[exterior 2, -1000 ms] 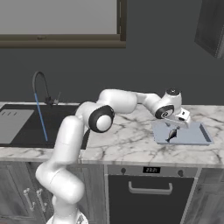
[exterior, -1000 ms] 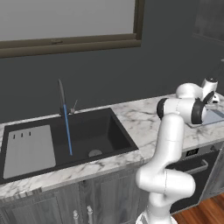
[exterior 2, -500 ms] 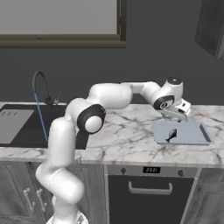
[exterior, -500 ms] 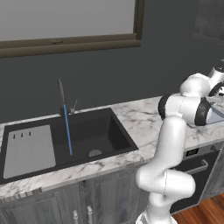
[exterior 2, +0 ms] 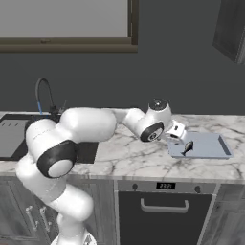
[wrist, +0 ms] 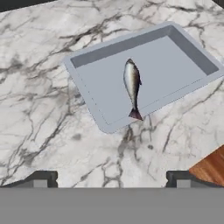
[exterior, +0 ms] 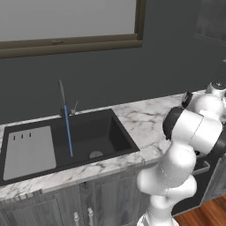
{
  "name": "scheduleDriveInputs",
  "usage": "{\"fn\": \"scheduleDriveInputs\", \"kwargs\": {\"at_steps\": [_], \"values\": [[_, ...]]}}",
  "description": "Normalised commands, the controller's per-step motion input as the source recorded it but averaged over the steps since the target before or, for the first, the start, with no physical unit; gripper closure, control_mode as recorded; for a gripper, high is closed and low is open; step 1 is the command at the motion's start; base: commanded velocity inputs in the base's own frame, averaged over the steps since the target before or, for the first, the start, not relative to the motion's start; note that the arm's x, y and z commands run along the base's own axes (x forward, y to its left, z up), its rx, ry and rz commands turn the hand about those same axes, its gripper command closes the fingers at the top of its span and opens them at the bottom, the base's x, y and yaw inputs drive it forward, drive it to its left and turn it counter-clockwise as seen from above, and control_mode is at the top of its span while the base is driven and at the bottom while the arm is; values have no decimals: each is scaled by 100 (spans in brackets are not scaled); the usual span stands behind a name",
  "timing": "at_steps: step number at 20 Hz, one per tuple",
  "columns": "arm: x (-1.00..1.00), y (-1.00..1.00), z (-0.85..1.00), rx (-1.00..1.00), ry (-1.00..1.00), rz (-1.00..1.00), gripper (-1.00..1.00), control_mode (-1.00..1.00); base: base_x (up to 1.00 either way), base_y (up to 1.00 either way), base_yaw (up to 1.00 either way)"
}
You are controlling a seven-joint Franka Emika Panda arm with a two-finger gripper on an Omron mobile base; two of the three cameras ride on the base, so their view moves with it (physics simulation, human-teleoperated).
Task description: Take the fish out of the fridge, briefly rinse it in the sink, and place it on the tray next to the sink.
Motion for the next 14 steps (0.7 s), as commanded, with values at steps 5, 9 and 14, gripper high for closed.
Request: {"fn": "scheduleDriveInputs", "kwargs": {"at_steps": [5,9,14], "values": [[-100,100,-44,-23,-21,3,-100,-100,0,0,0],[-99,100,54,-19,-50,3,-100,-100,0,0,0],[-76,41,100,-15,-42,-2,-100,-100,0,0,0]]}}
